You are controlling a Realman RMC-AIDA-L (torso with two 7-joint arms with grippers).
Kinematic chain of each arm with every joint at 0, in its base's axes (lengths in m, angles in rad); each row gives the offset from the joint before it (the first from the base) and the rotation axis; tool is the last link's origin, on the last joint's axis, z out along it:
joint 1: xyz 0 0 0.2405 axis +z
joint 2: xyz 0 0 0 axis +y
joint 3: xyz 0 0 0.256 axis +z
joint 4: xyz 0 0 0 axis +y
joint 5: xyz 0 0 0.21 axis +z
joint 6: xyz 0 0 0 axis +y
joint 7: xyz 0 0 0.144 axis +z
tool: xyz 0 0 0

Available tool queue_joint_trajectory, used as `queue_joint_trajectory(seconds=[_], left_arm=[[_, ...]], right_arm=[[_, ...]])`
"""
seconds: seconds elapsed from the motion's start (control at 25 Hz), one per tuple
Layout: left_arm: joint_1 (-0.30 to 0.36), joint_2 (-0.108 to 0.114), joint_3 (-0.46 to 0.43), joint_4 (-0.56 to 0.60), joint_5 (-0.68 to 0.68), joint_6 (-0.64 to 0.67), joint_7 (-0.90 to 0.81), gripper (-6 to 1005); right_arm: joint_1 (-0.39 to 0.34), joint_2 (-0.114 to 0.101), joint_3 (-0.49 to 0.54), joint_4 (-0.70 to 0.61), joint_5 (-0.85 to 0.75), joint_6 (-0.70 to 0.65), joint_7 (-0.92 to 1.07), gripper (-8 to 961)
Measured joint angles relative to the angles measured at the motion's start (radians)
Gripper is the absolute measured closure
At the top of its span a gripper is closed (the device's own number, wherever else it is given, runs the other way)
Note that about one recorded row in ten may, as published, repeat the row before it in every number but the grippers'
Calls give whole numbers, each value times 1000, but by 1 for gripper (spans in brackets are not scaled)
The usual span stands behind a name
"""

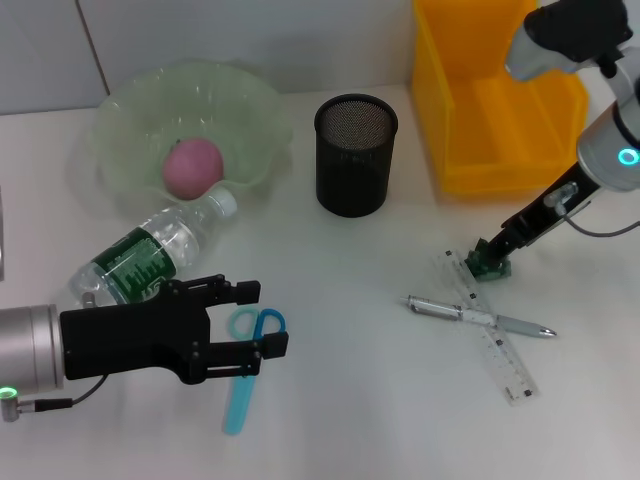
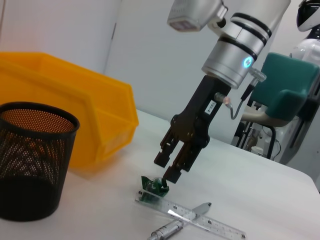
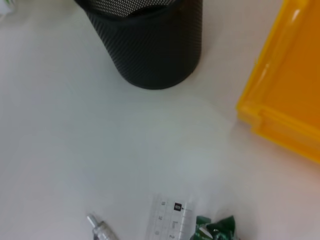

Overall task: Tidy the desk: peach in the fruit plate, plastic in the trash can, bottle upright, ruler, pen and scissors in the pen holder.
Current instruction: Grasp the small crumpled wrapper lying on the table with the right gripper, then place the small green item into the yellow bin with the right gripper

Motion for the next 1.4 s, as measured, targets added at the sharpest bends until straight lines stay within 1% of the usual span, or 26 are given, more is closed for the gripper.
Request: queue_joint_trajectory(seconds=[0.4, 1.24, 1.4], left_arm=[[1, 2, -2, -1, 0, 3, 4, 236], [1, 2, -12, 3, 0, 2, 2, 241], [1, 1, -12, 3, 0, 2, 1, 242]], right_arm=[[24, 1, -32, 74, -22, 60, 2, 304], [26, 2, -35, 87, -40, 105, 7, 303], [26, 2, -35, 105, -40, 119, 7, 303]])
